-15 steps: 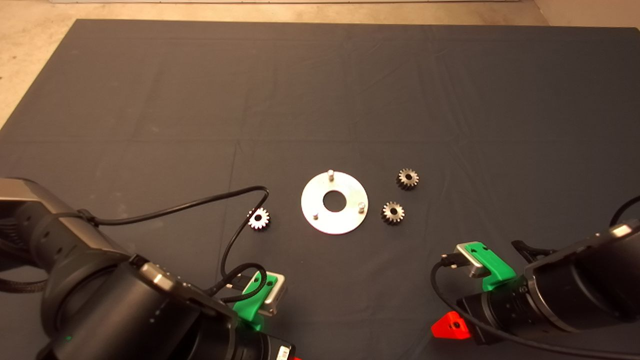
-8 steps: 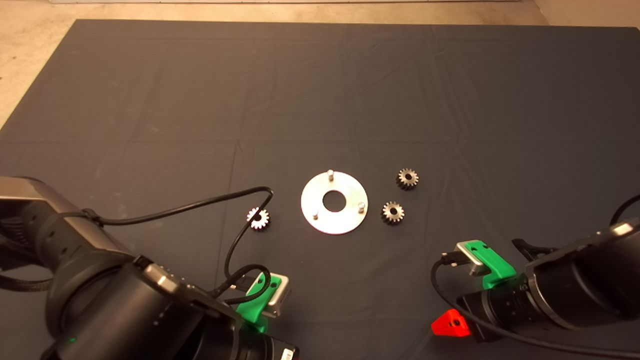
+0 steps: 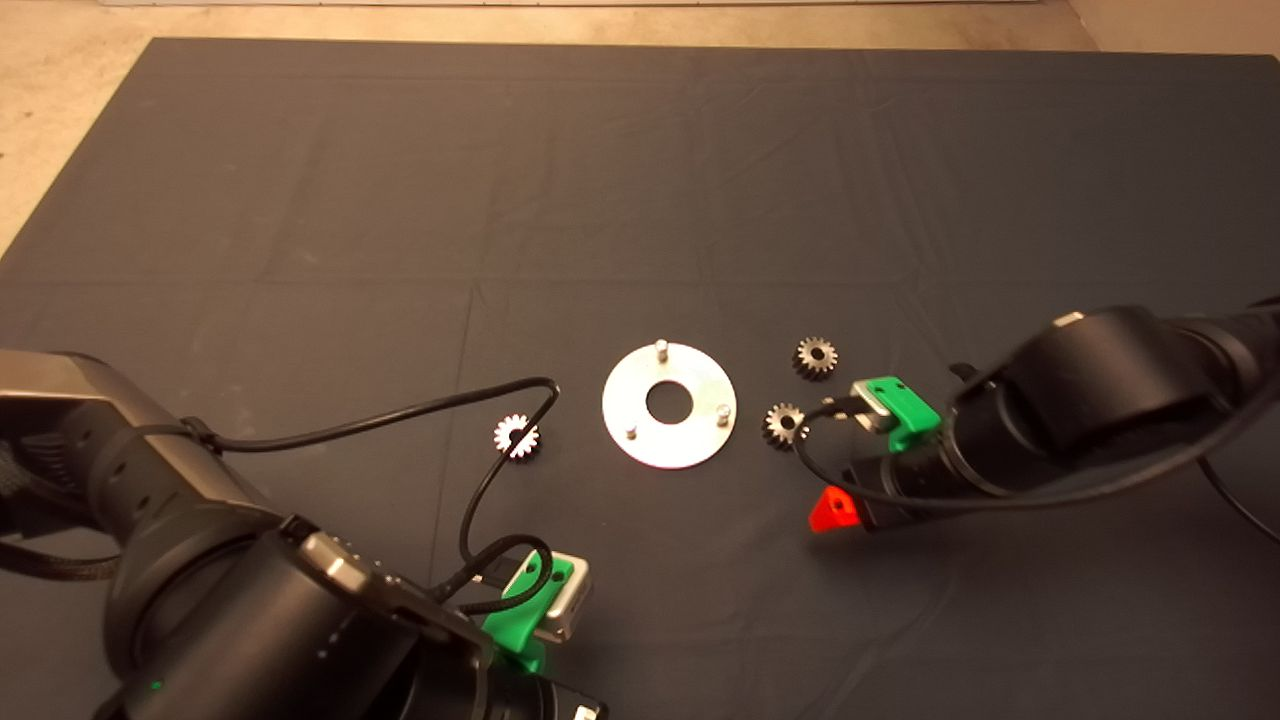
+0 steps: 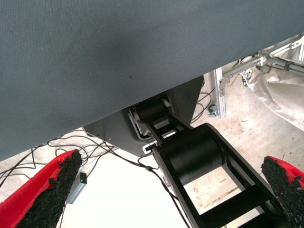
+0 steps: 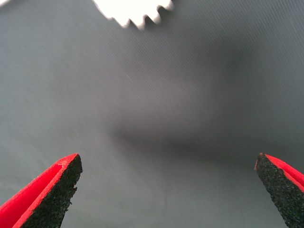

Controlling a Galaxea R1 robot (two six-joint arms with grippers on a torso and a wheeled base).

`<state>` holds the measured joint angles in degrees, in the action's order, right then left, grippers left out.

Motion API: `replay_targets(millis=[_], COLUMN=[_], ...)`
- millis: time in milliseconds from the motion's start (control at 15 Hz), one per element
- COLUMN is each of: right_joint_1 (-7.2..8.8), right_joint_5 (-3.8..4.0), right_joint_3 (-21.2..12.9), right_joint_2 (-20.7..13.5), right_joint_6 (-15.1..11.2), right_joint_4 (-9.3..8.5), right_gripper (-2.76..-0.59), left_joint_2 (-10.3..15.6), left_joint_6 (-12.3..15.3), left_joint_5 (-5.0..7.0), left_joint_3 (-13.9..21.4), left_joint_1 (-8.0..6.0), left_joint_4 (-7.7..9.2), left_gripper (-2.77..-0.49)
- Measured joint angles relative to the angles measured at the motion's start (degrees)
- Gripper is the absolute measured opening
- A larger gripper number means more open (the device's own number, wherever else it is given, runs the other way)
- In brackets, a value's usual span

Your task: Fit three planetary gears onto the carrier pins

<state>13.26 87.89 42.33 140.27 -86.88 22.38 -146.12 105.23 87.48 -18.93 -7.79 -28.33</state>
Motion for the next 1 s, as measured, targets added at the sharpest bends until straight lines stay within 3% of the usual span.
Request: replay_targets(millis=[600, 1000], right_joint_1=[2.01, 2.01], right_joint_5=[-0.15, -0.13], right_joint_3=[9.12, 12.11], right_joint_2=[7.99, 9.26], right_joint_6=[4.65, 6.98], right_joint_4=[0.02, 0.02], right_gripper=[-0.62, -0.62], left_joint_2=[-0.27, -0.27], left_joint_6=[0.0, 0.0], left_joint_5=[0.0, 0.0], left_joint_3=[0.0, 0.0], left_joint_1=[0.0, 0.0], left_joint_4=[0.0, -0.06], left_gripper=[-0.5, -0.5])
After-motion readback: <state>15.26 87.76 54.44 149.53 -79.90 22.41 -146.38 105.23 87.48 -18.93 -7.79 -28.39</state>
